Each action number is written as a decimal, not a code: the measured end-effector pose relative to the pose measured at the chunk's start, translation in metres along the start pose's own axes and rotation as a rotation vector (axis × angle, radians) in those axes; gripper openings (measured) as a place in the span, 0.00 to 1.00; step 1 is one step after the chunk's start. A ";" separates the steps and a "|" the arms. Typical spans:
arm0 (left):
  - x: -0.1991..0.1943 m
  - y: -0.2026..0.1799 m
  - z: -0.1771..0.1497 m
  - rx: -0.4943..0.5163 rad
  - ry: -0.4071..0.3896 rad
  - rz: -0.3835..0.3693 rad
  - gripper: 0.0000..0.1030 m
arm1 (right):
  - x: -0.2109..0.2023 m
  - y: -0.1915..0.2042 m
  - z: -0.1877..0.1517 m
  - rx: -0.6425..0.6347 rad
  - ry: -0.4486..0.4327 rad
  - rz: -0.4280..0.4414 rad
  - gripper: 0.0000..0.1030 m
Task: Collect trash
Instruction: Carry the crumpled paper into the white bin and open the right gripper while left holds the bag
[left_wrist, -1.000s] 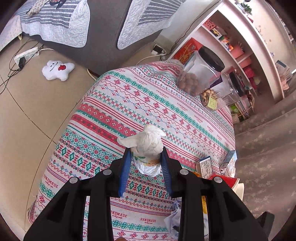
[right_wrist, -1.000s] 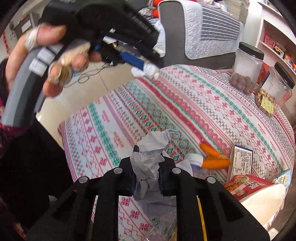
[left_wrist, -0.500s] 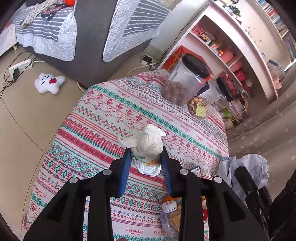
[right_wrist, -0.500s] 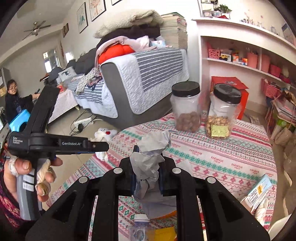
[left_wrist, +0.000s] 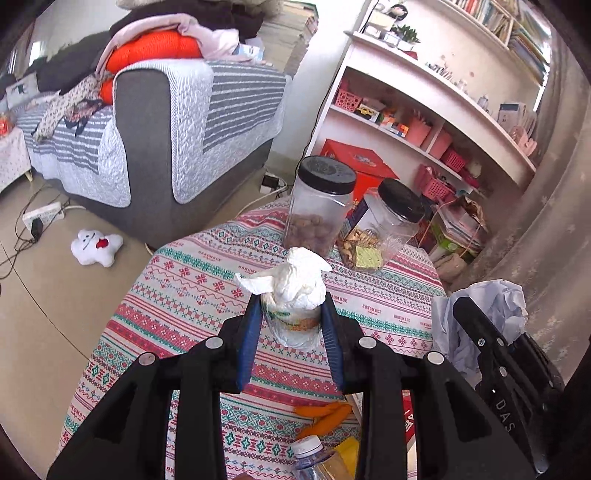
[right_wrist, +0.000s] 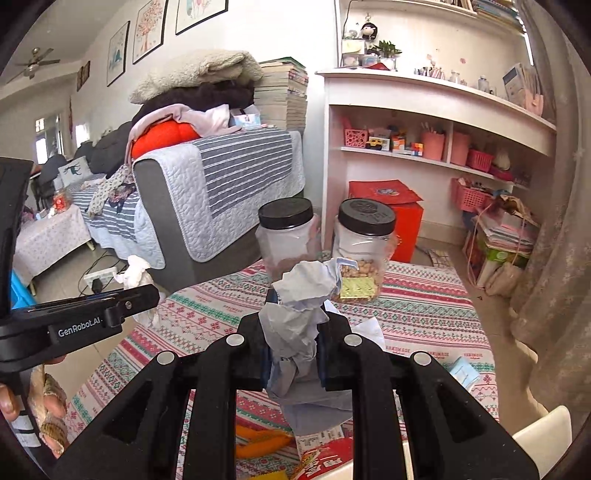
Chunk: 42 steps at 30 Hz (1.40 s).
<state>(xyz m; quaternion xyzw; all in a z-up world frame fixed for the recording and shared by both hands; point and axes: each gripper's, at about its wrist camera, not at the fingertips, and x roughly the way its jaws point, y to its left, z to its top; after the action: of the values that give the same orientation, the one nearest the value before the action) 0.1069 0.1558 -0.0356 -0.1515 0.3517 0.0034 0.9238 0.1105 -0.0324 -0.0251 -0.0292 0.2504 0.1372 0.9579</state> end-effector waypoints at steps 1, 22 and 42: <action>-0.002 -0.005 -0.001 0.015 -0.017 0.009 0.31 | -0.002 -0.003 0.000 0.004 -0.004 -0.014 0.17; -0.021 -0.106 -0.036 0.211 -0.156 -0.012 0.32 | -0.076 -0.110 -0.006 0.139 -0.071 -0.335 0.18; -0.018 -0.222 -0.078 0.363 -0.094 -0.191 0.32 | -0.143 -0.266 -0.067 0.427 0.067 -0.664 0.70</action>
<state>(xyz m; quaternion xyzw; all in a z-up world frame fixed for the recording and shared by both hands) 0.0681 -0.0761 -0.0175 -0.0150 0.2869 -0.1404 0.9475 0.0334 -0.3315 -0.0173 0.0870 0.2813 -0.2361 0.9260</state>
